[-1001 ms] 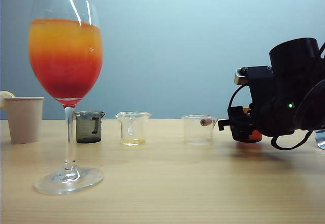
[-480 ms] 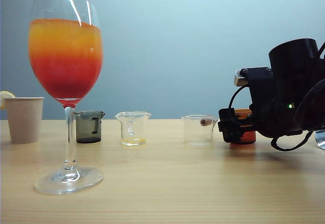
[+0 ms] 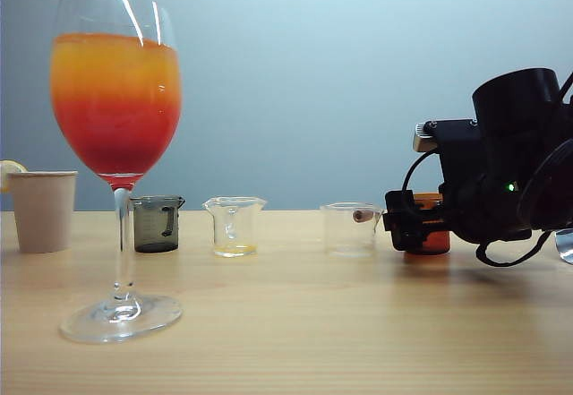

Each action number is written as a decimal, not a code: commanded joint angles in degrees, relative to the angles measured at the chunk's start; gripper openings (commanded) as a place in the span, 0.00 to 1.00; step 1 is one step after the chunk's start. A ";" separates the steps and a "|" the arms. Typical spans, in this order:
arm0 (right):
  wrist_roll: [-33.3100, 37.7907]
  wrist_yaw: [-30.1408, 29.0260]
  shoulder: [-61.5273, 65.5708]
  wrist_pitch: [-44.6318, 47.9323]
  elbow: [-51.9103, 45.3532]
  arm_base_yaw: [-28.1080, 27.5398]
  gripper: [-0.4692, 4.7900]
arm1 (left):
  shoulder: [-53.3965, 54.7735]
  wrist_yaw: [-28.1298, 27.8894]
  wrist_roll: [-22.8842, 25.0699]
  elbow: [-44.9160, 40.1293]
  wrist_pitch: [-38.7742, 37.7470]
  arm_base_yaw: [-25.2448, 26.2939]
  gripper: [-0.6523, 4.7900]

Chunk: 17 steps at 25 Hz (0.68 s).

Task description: Pick up the fourth measuring cup from the left, pour the grenadine inside into the goblet, and finally put the measuring cup back in its original place.

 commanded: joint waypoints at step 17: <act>0.15 -0.92 -0.37 -0.28 -0.07 0.15 1.00 | -0.11 -0.20 -0.20 0.26 0.74 0.11 0.11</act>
